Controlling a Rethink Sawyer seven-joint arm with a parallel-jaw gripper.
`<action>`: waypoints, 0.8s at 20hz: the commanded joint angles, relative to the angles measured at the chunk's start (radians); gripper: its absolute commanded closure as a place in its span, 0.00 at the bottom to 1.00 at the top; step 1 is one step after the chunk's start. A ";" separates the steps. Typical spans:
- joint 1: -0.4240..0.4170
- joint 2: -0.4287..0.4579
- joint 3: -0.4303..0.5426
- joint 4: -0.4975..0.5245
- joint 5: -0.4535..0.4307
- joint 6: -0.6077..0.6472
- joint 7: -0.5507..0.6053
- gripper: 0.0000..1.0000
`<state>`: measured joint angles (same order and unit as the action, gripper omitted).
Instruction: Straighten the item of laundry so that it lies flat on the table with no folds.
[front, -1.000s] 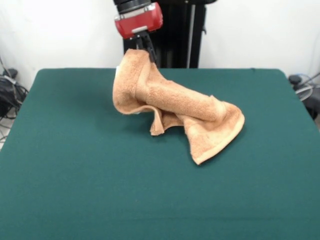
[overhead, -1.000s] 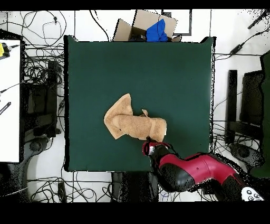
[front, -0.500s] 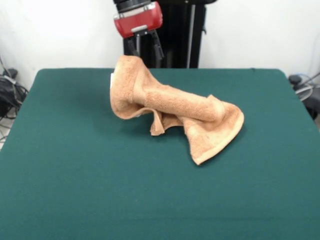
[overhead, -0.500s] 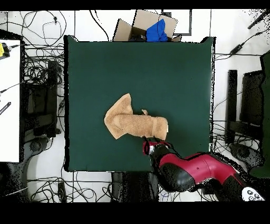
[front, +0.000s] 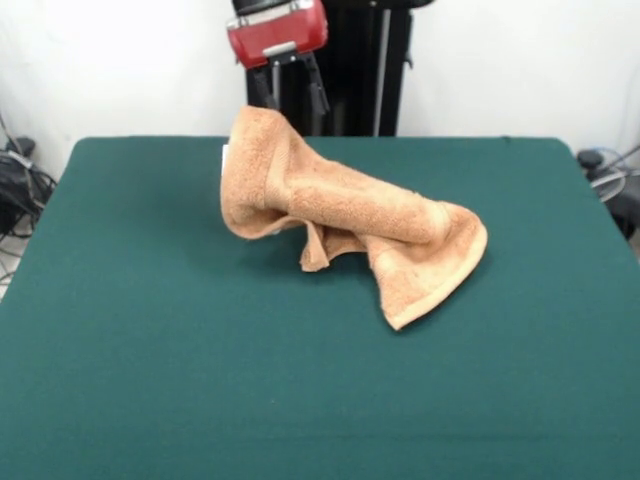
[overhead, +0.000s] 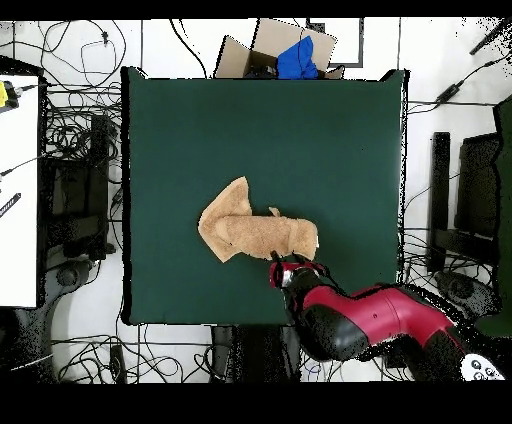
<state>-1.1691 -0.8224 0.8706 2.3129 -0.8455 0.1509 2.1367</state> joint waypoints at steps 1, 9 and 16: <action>0.117 -0.073 0.016 0.005 0.058 0.100 0.003 0.00; 0.162 -0.196 0.062 0.033 0.298 0.220 0.002 0.00; 0.102 -0.209 0.111 0.127 0.376 0.207 -0.036 0.00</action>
<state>-1.0624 -1.0226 0.9155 2.3319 -0.5196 0.2775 2.1367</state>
